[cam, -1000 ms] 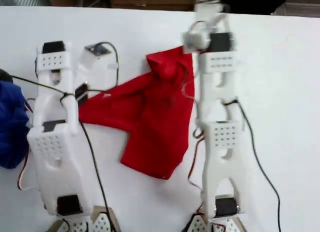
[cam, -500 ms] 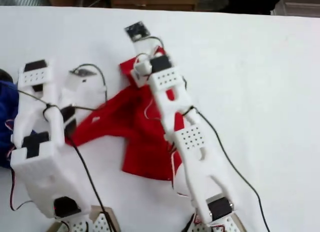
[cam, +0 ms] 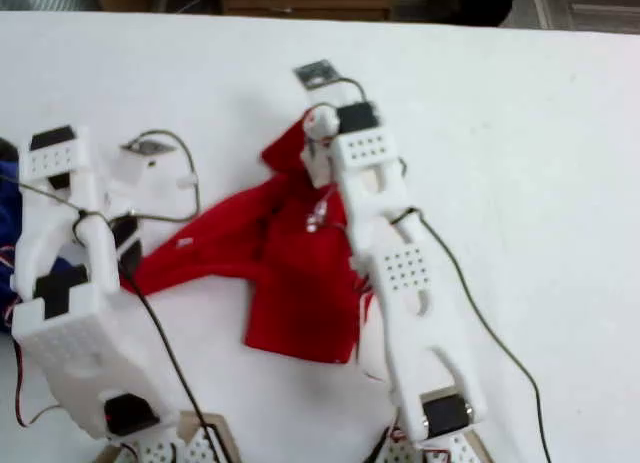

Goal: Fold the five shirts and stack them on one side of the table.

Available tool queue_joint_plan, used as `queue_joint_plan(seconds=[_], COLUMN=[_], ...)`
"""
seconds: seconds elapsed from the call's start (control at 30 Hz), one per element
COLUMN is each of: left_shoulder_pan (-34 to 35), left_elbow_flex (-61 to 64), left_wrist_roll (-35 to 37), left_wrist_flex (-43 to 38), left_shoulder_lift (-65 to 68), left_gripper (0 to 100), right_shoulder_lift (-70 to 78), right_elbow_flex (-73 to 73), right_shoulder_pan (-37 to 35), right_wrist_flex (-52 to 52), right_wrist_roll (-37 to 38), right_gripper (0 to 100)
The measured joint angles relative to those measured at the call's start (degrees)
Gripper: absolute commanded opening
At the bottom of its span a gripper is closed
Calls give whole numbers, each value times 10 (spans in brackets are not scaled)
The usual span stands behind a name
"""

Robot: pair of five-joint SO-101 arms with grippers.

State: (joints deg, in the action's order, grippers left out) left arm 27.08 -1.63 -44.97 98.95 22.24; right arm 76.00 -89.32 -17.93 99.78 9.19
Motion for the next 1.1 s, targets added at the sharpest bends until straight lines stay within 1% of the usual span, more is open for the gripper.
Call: queue_joint_plan(seconds=[0.17,0.23,0.3,0.37,0.47,0.57,0.63,0.73,0.8,0.87,0.93,1.0,1.1], left_shoulder_pan=[0,1,-7,-25,-57,-73,-73,-69,-61,-54,-52,-44,-28], left_elbow_flex=[-27,-44,-59,-69,-73,-73,-73,-54,-24,6,25,30,32], left_wrist_roll=[90,108,114,117,118,118,118,118,118,118,118,118,118], left_wrist_flex=[-23,-23,-18,-6,4,7,14,18,18,18,18,18,18], left_shoulder_lift=[0,0,0,0,0,0,0,-4,-5,-5,-5,-5,-14], left_gripper=[25,25,25,25,25,25,25,25,25,25,25,25,25], right_shoulder_lift=[-71,-125,-192,-271,-401,-535,-630,-775,-852,-874,-863,-814,-688], right_elbow_flex=[13,52,126,236,446,666,816,1036,1130,1140,1106,1041,909], right_shoulder_pan=[56,86,113,125,125,125,116,63,31,6,-18,-26,-25], right_wrist_flex=[3,3,3,3,-14,-110,-186,-310,-386,-424,-435,-439,-426], right_wrist_roll=[1,1,1,1,1,5,31,80,90,93,86,71,57], right_gripper=[19,19,19,20,20,20,19,24,74,168,246,251,244])
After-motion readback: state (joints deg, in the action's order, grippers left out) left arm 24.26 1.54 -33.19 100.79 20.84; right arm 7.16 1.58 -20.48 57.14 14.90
